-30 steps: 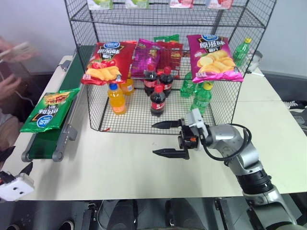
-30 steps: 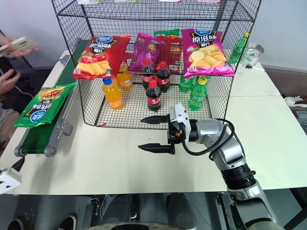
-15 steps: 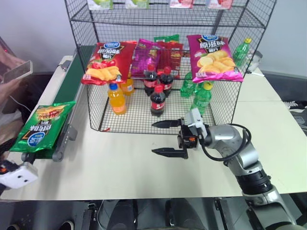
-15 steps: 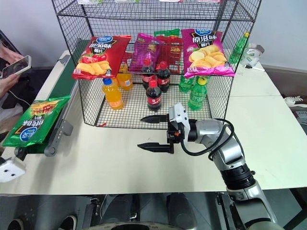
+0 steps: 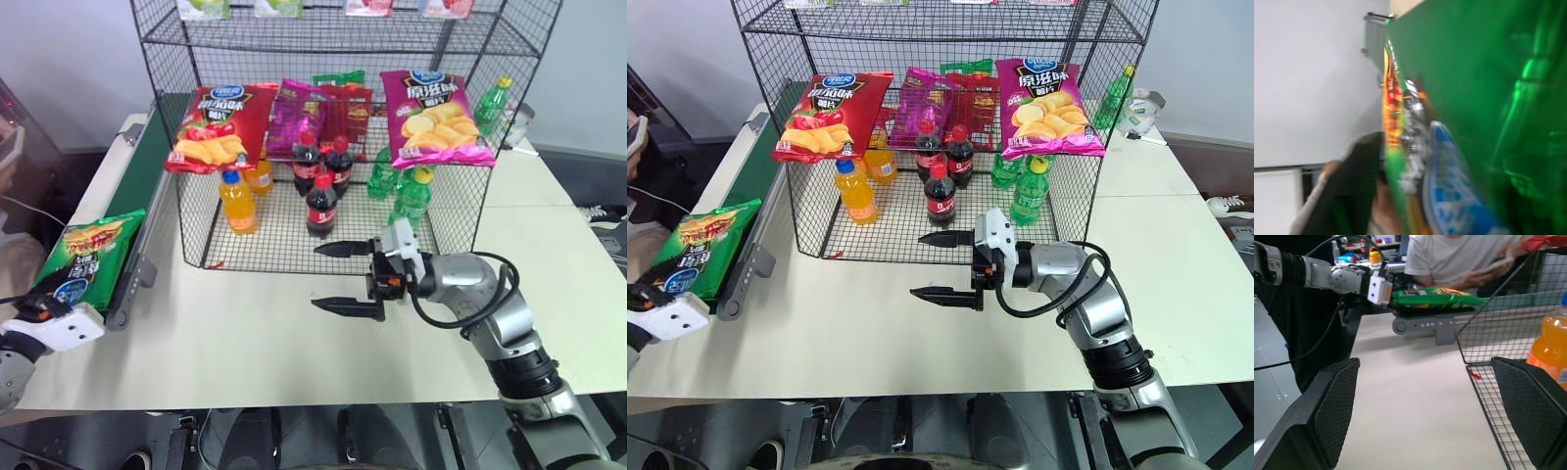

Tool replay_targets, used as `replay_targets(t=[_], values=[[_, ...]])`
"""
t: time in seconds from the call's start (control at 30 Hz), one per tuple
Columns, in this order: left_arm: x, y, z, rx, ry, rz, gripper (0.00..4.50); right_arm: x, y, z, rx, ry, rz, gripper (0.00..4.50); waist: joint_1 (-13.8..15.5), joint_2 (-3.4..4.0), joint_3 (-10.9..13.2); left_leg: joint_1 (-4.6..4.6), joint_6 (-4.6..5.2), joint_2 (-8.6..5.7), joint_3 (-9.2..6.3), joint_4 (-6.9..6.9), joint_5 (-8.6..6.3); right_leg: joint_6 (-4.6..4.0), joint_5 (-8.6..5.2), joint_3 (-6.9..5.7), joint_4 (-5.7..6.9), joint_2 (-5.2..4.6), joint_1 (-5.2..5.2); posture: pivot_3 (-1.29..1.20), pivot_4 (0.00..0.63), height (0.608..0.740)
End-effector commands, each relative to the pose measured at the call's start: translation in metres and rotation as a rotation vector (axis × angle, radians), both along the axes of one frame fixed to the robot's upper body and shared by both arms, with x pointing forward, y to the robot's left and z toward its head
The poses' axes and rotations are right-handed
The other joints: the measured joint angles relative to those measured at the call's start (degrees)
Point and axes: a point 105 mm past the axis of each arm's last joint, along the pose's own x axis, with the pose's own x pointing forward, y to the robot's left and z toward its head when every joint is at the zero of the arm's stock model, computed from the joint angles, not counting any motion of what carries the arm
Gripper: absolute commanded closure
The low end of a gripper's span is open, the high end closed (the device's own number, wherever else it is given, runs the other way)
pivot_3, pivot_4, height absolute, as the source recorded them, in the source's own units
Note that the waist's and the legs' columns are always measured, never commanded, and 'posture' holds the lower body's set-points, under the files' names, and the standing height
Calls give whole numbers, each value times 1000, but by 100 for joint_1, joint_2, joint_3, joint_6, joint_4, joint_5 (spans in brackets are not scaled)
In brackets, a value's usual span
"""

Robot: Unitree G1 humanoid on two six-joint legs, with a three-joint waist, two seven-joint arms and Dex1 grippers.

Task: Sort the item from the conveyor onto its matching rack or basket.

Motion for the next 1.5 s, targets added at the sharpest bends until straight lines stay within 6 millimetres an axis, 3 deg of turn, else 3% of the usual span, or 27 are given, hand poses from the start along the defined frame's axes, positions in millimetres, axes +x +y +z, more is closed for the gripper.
replay_targets(t=[0.03,0.1,0.27,0.37,0.53,0.77,0.87,1.03,1.1,1.33,1.5], values=[[-1,4,8,-4,-25,1,3470,1,-5,10,16,-61,-20,0,3,0,0,0,0,0,0,0,0,0,0,0,1,0,-1,0,150,739],[-2,4,9,-10,-31,-1,4475,2,-6,9,15,-63,-24,0,5,0,0,0,0,0,0,2,0,0,0,0,2,1,0,0,150,739],[-6,7,23,-41,-83,10,4475,2,-7,7,12,-69,-27,0,4,0,0,0,0,0,1,4,0,1,0,0,5,1,0,0,150,739],[-9,-1,39,-171,-129,-32,4475,3,-6,6,13,-75,-27,0,2,0,0,0,0,1,0,4,0,1,0,0,6,1,0,0,150,739],[-25,-36,79,-518,-148,-212,4475,8,-12,4,11,-82,-50,0,-6,0,0,-4,-2,3,0,5,0,0,0,1,1,-3,-3,0,150,739],[-53,-76,117,-1095,132,-341,4475,14,-18,8,16,-81,-53,0,-18,4,3,-1,-2,3,-1,3,0,-2,-1,1,-3,-2,2,0,150,739],[-67,-103,120,-1252,351,-409,4475,12,-20,12,32,-30,-27,0,-9,7,5,4,-1,2,-3,8,1,-2,-1,-1,-4,0,12,0,150,739],[-84,-156,116,-1361,694,-577,4475,2,-25,24,102,134,35,0,15,7,5,17,0,-3,-5,9,0,-3,-2,-2,-11,3,33,0,150,739],[-87,-168,111,-1421,800,-616,4475,-1,-30,26,112,198,48,0,15,11,6,18,0,-2,-5,10,0,-3,-2,-2,-10,6,34,0,150,739],[-66,-200,117,-1594,938,-810,4475,-22,-58,0,58,429,37,0,109,12,7,22,2,-3,-9,12,0,-3,-2,-2,-13,14,41,0,150,739],[-54,-219,111,-1610,1064,-884,4475,-24,-52,3,85,419,18,0,98,16,9,25,6,-2,-3,18,-2,-1,-1,6,-9,24,39,0,150,739]])
